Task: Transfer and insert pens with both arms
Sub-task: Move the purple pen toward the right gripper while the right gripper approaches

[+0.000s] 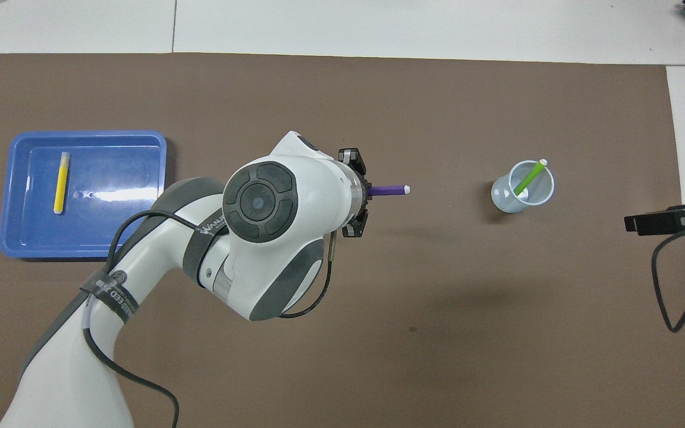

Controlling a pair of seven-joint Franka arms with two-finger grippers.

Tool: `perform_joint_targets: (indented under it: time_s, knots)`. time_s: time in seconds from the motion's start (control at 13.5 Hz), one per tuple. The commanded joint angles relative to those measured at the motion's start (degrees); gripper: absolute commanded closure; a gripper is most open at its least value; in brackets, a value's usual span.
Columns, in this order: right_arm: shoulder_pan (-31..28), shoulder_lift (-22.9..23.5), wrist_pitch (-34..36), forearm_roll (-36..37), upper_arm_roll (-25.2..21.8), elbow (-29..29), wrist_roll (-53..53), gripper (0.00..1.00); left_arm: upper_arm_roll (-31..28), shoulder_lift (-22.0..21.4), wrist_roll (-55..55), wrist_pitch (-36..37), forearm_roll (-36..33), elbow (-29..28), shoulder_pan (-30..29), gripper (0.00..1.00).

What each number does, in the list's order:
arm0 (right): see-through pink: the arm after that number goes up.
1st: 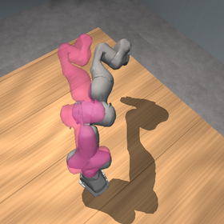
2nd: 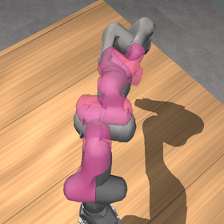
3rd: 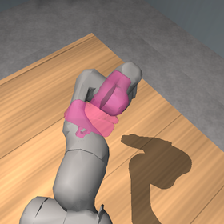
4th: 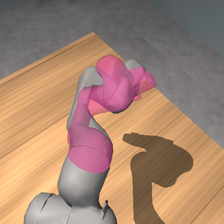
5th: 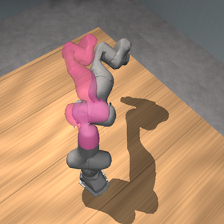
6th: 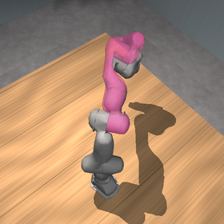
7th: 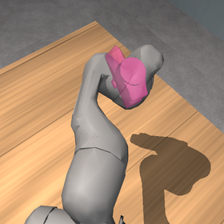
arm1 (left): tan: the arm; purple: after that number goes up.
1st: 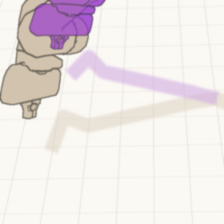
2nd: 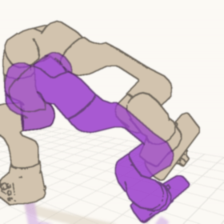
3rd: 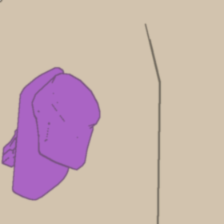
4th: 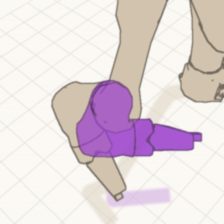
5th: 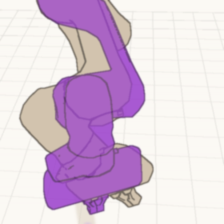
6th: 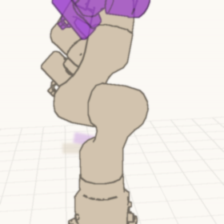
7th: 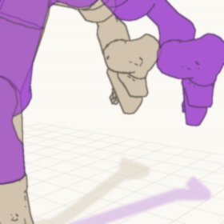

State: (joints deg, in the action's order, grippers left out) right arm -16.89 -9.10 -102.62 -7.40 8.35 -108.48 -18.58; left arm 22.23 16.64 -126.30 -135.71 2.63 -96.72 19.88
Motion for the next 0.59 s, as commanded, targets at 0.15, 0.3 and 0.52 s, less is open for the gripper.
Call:
perform_joint_targets:
  time_s: [0.15, 0.3, 0.52]
  knots:
    - [-0.7, -1.2, 0.8, 1.5, 0.4, -0.9, 1.4, 0.0, -1.0, -0.1, -2.9, -4.0, 0.9, -1.0, 1.0, 1.0]
    - [-0.7, -1.2, 0.8, 1.5, 0.4, -0.9, 1.4, 0.0, -1.0, -0.1, -4.1, -4.8, 0.9, -1.0, 1.0, 1.0]
    - [-0.7, -1.3, 0.9, 1.6, 0.3, -1.1, 1.3, 0.0, -1.0, 0.0, -4.4, -5.4, 0.9, -1.0, 1.1, 1.0]
